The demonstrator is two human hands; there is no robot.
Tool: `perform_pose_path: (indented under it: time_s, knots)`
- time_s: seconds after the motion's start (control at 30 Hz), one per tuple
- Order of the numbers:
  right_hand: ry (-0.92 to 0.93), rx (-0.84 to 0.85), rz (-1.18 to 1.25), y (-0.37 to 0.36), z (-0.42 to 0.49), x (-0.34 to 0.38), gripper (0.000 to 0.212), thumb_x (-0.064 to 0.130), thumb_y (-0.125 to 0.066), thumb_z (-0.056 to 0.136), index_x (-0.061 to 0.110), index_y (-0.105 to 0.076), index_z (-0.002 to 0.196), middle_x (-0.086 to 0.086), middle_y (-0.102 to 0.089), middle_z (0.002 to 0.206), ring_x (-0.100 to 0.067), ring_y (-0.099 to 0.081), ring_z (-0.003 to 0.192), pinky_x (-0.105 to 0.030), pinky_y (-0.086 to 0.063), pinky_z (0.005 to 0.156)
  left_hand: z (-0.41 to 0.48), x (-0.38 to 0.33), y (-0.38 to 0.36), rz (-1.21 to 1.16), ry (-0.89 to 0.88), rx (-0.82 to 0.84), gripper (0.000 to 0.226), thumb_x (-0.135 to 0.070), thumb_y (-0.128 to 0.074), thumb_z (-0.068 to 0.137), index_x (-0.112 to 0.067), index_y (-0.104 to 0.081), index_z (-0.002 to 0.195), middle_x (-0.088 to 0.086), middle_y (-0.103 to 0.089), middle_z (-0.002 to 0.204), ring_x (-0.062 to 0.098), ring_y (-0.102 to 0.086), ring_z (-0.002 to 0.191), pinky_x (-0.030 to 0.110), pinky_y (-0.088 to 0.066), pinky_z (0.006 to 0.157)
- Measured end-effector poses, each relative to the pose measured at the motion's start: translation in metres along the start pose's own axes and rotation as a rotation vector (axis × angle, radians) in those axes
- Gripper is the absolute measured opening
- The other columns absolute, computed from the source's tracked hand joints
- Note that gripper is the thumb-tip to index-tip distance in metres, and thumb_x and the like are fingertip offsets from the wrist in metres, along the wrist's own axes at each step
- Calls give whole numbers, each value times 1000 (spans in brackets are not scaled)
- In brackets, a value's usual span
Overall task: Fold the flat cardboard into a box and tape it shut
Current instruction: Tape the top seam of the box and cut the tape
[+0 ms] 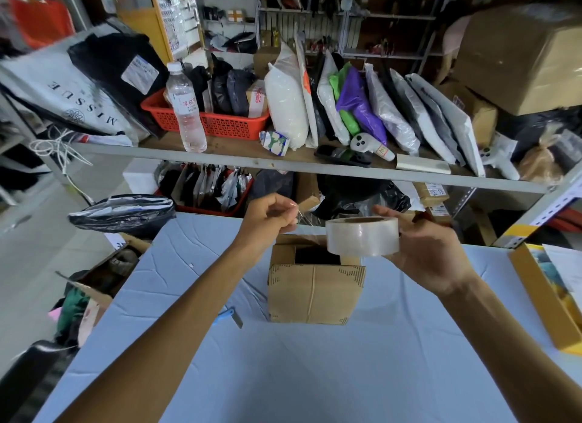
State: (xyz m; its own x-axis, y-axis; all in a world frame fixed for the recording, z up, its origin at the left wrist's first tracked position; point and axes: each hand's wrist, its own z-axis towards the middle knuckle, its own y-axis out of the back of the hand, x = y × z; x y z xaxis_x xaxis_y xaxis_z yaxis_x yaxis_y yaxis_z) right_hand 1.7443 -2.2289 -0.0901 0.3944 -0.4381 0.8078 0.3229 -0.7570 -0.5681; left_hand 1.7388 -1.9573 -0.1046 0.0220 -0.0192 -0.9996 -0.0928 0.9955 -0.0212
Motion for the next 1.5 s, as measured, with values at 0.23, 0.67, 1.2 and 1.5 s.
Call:
perform_pose_path:
  time_s: [0.23, 0.67, 1.2, 1.5]
  knots:
    - [127, -41, -416, -6, -5, -9, 52, -5, -77, 68, 17, -56, 110, -12, -57, 112, -23, -63, 96, -30, -57, 73, 3, -7, -1, -39, 16, 12, 15, -1, -59, 89, -13, -65, 82, 2, -63, 74, 7, -63, 68, 19, -55, 66]
    - [367, -132, -1166, -21, 1, -12, 51, 39, -91, 51, 20, -57, 85, -1, -55, 99, -19, -45, 101, -18, -36, 82, 7, -13, 6, -8, 0, -65, 11, -2, -60, 90, -11, -64, 85, 6, -62, 80, 8, -63, 68, 15, -54, 65]
    - [295, 144, -723, -20, -4, 9, 12, 27, -70, 82, 17, -73, 86, -7, -69, 85, -28, -66, 84, -34, -51, 76, -6, 21, 0, 37, 60, -136, 16, 7, -63, 84, -4, -60, 72, 10, -59, 65, 14, -59, 56, 23, -55, 55]
    - [54, -467, -1945, 12, -7, 6, 50, 66, -69, 68, 19, -67, 85, -1, -66, 87, -26, -61, 80, -34, -48, 67, -8, 33, 31, 199, -93, -318, 12, -1, -68, 83, -11, -65, 77, 1, -64, 66, 10, -61, 60, 22, -58, 62]
